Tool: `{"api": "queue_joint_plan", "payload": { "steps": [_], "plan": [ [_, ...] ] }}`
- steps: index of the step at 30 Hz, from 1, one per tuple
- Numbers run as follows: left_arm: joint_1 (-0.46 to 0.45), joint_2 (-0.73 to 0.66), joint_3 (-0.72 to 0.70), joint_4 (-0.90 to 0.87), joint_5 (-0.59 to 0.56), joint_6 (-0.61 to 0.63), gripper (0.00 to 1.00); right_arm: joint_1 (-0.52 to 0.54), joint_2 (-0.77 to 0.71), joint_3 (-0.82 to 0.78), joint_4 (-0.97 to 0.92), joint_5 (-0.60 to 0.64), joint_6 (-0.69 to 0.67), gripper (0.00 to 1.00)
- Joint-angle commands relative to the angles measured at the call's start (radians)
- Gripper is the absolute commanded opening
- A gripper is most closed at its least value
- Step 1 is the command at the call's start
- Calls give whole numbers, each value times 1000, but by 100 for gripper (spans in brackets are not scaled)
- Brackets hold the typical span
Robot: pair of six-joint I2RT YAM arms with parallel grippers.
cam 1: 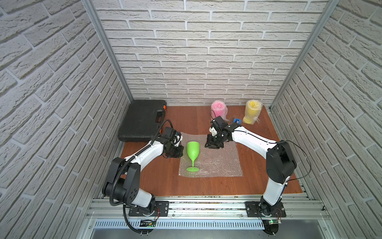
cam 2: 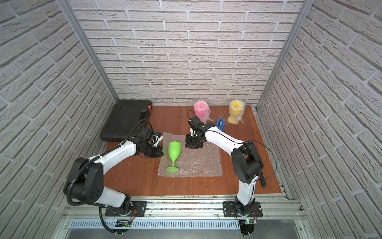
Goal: Wrap wine glasses in bubble wrap
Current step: Place the wine glass on the bubble wrap, then wrap the wine glass in bubble wrap.
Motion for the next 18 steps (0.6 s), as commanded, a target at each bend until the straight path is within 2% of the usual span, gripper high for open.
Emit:
{"api": "queue_joint_plan", "payload": {
  "steps": [1,10,18],
  "plan": [
    [-22,-31,52,-27,16,-9,0,-2,37,-32,11,-5,-41,20],
    [-135,2,155,-33,8,-51,0,-18,80,-87,113,-63,-11,13],
    [-255,114,245,73,37,-128,0,-30,65,-133,162,-74,3,10]
  ]
}}
